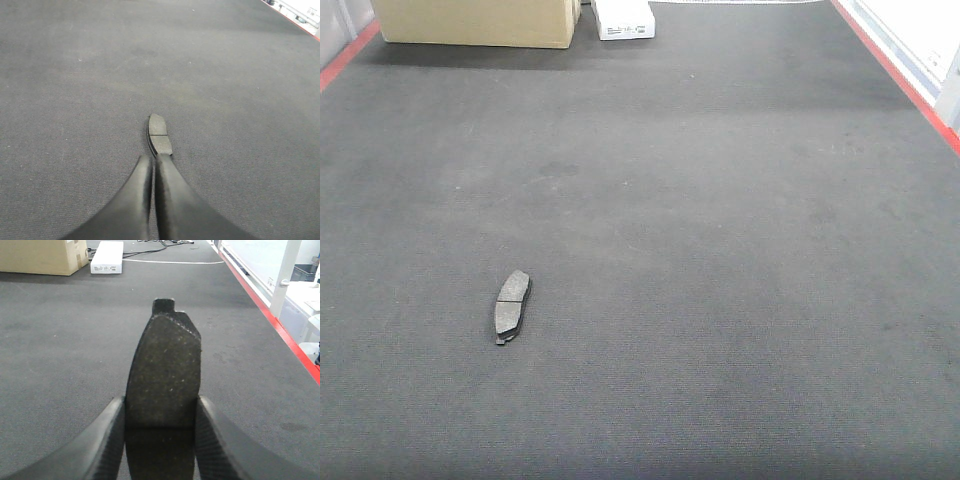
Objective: Move and align brake pads A on conveyor
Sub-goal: 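Raise the empty left gripper away from the placed pad, then lower the right gripper with its brake pad onto the belt and release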
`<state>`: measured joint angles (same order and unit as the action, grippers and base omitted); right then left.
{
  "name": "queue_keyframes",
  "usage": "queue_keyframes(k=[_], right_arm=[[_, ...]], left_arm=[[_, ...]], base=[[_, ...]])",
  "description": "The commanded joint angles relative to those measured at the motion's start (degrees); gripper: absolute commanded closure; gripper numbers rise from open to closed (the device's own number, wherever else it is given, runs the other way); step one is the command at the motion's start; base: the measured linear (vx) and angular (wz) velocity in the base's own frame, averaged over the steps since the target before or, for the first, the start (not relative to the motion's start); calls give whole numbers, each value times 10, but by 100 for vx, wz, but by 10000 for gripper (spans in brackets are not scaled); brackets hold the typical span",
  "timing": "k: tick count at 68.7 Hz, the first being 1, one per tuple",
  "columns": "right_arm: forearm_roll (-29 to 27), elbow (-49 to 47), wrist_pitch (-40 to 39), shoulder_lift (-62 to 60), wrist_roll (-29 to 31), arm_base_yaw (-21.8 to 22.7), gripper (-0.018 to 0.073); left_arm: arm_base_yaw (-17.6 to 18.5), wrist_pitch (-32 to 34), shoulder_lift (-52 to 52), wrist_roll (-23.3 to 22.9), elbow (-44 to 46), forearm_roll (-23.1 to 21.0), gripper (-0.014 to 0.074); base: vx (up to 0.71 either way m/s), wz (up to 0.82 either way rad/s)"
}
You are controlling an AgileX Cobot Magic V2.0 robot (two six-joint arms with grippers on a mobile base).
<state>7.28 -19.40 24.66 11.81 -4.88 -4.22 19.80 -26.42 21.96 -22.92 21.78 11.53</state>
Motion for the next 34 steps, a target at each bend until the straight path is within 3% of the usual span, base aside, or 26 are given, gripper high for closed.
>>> queue_keyframes(k=[1,11,34], right_arm=[[5,-19,-59,6,8,2,555],[6,-32,-71,76,7,2,554],[-22,-195,-42,428,0,2,552]], left_arm=[[3,38,4,-3,15,2,602],[3,38,4,-3,15,2,602],[3,38,4,-3,15,2,602]], base=[[0,0],[0,0],[0,0]])
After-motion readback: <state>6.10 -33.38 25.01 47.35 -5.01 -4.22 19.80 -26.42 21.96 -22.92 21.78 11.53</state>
